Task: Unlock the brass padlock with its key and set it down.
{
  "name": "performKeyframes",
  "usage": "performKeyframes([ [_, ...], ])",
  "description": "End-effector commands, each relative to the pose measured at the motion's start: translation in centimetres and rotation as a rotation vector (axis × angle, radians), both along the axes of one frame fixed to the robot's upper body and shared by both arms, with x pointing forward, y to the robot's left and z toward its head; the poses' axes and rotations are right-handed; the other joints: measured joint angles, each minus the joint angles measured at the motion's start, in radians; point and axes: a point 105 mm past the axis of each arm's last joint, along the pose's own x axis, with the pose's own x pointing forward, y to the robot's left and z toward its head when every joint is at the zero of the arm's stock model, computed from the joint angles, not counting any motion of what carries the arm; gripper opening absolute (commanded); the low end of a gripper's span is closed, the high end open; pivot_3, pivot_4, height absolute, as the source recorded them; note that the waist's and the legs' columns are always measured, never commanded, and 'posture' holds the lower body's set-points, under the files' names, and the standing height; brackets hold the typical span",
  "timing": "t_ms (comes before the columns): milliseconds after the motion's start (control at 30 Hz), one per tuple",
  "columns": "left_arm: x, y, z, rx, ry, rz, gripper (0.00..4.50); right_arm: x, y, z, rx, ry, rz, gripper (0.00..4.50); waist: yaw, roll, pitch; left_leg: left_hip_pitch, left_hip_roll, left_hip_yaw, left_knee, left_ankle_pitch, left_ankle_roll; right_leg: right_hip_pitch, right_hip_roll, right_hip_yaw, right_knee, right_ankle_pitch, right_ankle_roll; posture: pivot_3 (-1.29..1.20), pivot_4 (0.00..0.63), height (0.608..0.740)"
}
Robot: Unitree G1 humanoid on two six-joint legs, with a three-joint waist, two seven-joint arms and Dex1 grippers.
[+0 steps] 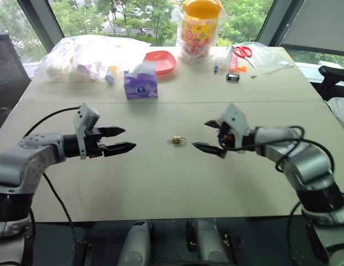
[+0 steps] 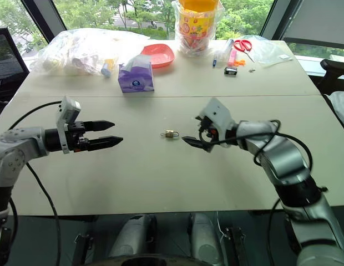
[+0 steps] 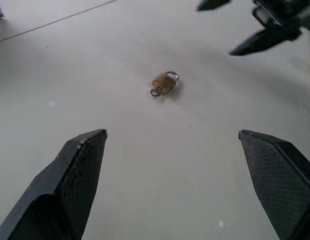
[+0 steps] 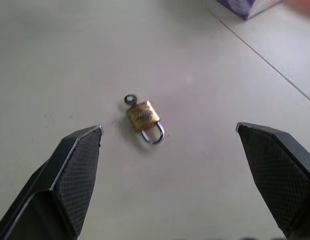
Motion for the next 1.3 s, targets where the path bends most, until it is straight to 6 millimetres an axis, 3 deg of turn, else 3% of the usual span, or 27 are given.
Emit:
performKeyframes([
  [33, -0.2, -0.6, 0.1, 0.027, -0.014, -0.061, 4.44, 1.5, 0.9, -1.0, -0.069, 0.016, 0.066, 4.5, -0.001, 0.0, 0.0, 0.0, 0.0, 0.0, 0.0, 0.0, 0.0, 0.0, 0.0, 0.0, 0.0, 0.0, 0.0, 0.0, 0.15, 0.74],
  [167, 0.0, -1.5, -0.1, 0.002, -0.035, -0.047, 4.44, 3.1, 1.6, -2.2, -0.17, 0.023, 0.107, 4.5, -0.005, 0.0, 0.0, -0.005, -0.002, 0.0, 0.001, 0.0, 0.001, -0.003, -0.001, 0.0, -0.001, 0.0, 0.001, 0.0, 0.15, 0.74],
  [367, -0.9, -2.2, -1.1, -0.028, -0.015, -0.027, 4.44, 3.7, 3.1, -3.3, -0.227, 0.044, 0.19, 4.5, -0.01, 0.0, 0.0, -0.007, -0.001, 0.0, 0.002, 0.0, 0.001, -0.005, -0.001, 0.0, 0.001, 0.002, 0.004, 0.0, 0.15, 0.74],
  [667, -1.1, -1.8, -1.8, -0.022, -0.006, 0.023, 4.44, 4.0, 4.5, -4.5, -0.221, 0.079, 0.237, 4.5, -0.009, 0.0, 0.0, -0.004, -0.001, 0.0, 0.003, 0.0, 0.0, -0.004, 0.0, 0.0, 0.006, 0.002, 0.005, 0.0, 0.15, 0.74],
  [767, -1.2, -1.9, -2.1, -0.017, -0.004, 0.028, 4.47, 4.4, 4.6, -5.2, -0.251, 0.071, 0.226, 3.68, -0.012, 0.0, 0.0, -0.001, -0.001, 0.0, 0.003, 0.0, 0.0, -0.003, 0.0, 0.001, 0.008, 0.002, 0.004, 0.0, 0.15, 0.74],
  [967, -0.6, -1.7, -1.8, -0.025, -0.009, 0.038, 4.47, 4.1, 3.9, -5.7, -0.279, 0.067, 0.237, 0.69, -0.011, 0.0, 0.0, 0.005, -0.001, 0.0, 0.003, 0.002, -0.002, -0.001, 0.0, 0.001, 0.014, 0.0, 0.001, 0.0, 0.15, 0.74],
  [1033, 0.1, -1.9, -1.4, -0.06, -0.017, 0.042, 4.47, 4.2, 3.9, -4.8, -0.279, -0.021, 0.242, 0.69, -0.004, 0.0, 0.0, 0.005, -0.001, -0.001, 0.003, 0.003, -0.004, 0.0, 0.0, 0.001, 0.015, 0.0, 0.001, 0.0, 0.15, 0.74],
  [1133, 1.8, -2.8, -0.2, -0.193, -0.014, 0.033, 4.47, 4.1, 3.9, -1.0, -0.252, -0.287, 0.253, 0.69, 0.005, 0.0, 0.0, 0.005, -0.002, -0.002, 0.005, 0.003, -0.004, 0.001, -0.001, 0.001, 0.014, 0.0, 0.001, 0.0, 0.15, 0.74],
  [1300, 4.1, -4.0, 0.6, -0.322, 0.032, -0.014, 4.47, 2.3, 3.5, 2.8, -0.213, -0.522, 0.242, 0.69, -0.007, 0.0, 0.0, 0.004, -0.003, -0.001, 0.004, 0.003, -0.004, 0.001, -0.001, 0.001, 0.013, 0.002, 0.005, 0.0, 0.15, 0.74],
])
